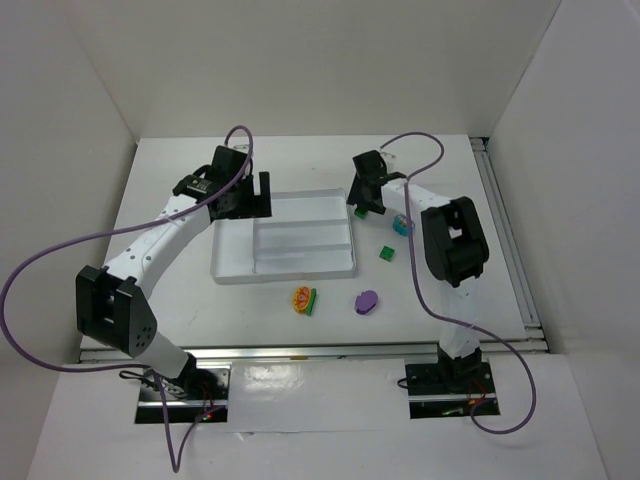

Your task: Sort the legos into containers by color

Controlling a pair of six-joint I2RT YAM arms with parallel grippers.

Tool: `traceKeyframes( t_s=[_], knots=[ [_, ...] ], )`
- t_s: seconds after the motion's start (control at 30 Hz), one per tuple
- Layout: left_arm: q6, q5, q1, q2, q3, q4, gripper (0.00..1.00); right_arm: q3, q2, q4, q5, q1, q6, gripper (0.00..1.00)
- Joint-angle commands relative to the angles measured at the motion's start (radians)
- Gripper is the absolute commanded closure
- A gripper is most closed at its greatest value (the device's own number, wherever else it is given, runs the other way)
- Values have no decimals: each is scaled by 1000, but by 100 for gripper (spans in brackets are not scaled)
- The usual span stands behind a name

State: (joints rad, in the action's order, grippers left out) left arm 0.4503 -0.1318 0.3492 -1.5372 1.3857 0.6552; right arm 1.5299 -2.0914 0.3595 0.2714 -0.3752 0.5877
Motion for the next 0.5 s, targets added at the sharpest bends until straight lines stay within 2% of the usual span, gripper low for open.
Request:
traceKeyframes(
  t_s=[0.0, 0.2, 0.27, 0.33, 0.37, 0.47],
  knots=[
    [-1, 12, -6, 14, 4, -3, 1, -11, -22, -14, 2, 2, 17, 35],
    [-1, 12, -6, 14, -5, -3, 1, -2, -53, -14, 2, 12, 17, 36],
    [-1, 12, -6, 14, -5, -3, 1, -2, -53, -25, 2, 12, 26, 44],
    [-1, 12, -6, 23, -5, -3, 1, -28, -38, -37, 2, 12, 26, 49],
    [-10, 12, -6, 23, -5, -3, 1, -37, -29, -37, 15, 12, 35, 58],
    [-10, 12, -6, 48, 4, -3, 1, -77, 42, -60, 52, 12, 35, 63]
  ],
)
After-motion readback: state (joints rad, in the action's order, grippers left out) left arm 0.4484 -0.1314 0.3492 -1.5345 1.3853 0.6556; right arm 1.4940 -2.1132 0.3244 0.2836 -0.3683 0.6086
